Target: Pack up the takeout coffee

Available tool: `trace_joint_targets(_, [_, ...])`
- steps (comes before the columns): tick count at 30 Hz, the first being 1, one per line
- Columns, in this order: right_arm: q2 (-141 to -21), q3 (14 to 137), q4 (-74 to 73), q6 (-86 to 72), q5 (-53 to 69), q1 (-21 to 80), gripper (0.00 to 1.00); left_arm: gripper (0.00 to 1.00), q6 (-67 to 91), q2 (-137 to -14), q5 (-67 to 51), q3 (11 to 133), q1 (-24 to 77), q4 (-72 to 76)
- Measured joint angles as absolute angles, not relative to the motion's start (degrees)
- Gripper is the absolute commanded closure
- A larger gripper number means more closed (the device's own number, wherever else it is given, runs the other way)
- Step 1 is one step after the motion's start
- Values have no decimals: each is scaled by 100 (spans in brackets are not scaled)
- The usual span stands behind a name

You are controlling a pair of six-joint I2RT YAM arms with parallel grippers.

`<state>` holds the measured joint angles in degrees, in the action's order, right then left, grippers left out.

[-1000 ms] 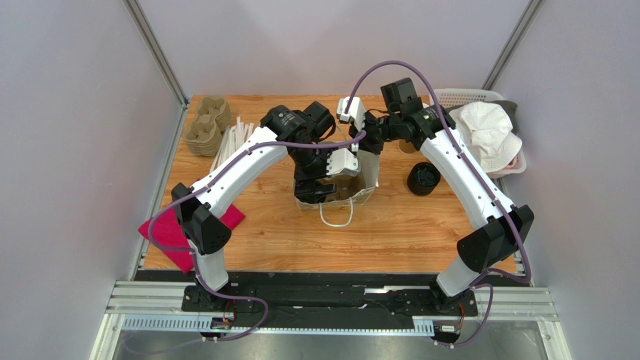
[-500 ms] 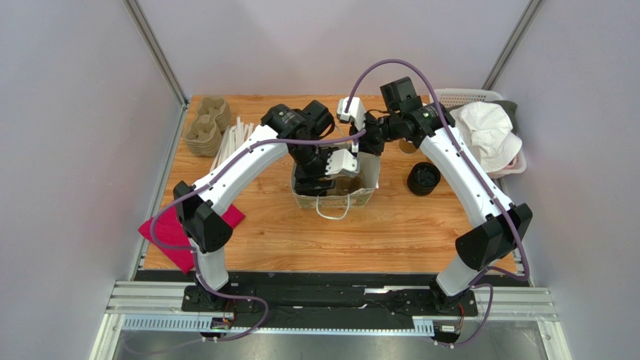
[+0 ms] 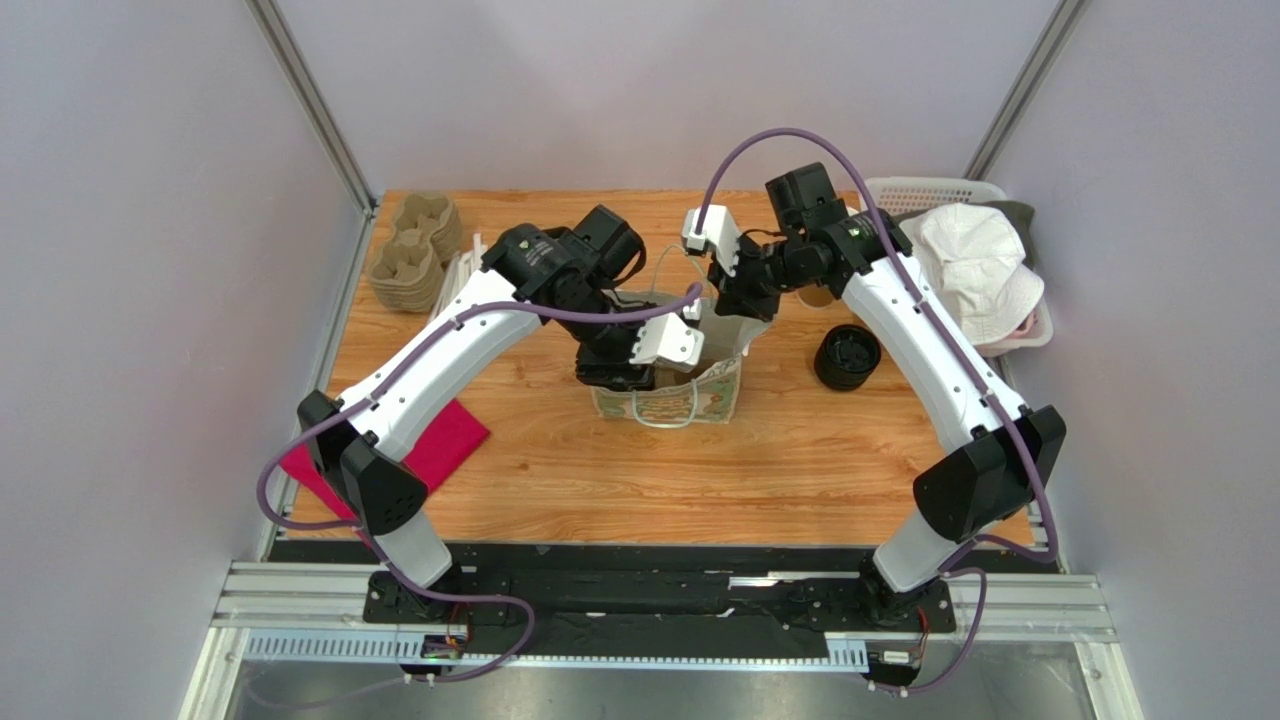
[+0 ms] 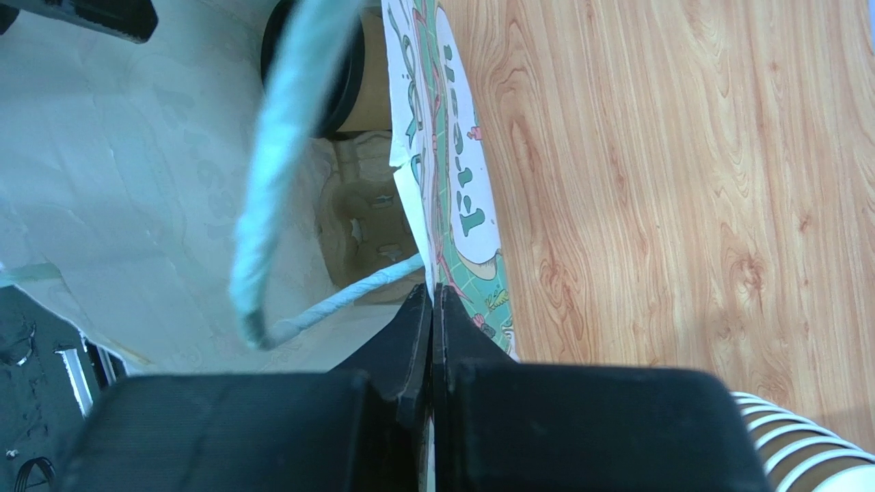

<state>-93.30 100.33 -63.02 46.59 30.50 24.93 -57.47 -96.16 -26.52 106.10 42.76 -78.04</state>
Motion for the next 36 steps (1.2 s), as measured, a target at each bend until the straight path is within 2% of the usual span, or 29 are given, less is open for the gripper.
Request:
trace_joint_targets(3, [-9244, 9950, -6305, 4659, 3050, 2493, 100, 47, -5826, -9598, -2652, 10407, 4276, -7771])
trace_joint_targets(11, [-8976, 9848, -6320, 4654, 3039, 2521, 100, 41, -5749, -9299, -2613, 9738, 4276, -7369])
trace_joint_targets(25, [-8864, 9760, -6344, 4650, 2982, 2679, 100, 32, -4313, -8287, -2506, 9725, 4108, -5304])
trace_joint_targets(30, [-8833, 9743, -6344, 4633, 2954, 2733, 100, 32, -3404, -8300, -2213, 9937, 3815, -4731])
trace_joint_targets(36, [-8735, 9741, -6348, 4626, 2945, 2766, 100, 33, -2018, -8895, -1909, 10853, 2875, -4633])
